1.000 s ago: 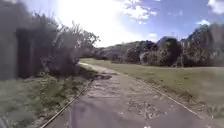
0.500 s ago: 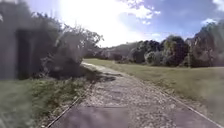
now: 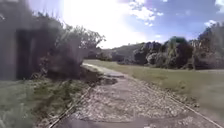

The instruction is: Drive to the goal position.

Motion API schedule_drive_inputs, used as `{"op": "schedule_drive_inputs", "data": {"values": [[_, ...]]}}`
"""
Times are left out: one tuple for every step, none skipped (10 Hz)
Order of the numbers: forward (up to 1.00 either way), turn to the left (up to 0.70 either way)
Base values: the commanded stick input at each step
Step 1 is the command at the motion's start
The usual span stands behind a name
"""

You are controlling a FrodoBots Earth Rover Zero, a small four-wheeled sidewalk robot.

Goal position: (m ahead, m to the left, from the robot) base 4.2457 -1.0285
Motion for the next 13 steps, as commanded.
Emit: {"op": "schedule_drive_inputs", "data": {"values": [[0.70,0.01],[0.70,0.01],[0.70,0.01],[0.70,-0.23],[0.70,0.01],[0.70,0.01],[0.70,0.01],[0.70,0.01],[0.70,0.01],[0.70,0.01],[0.70,0.01],[0.70,0.01],[0.70,0.01]]}}
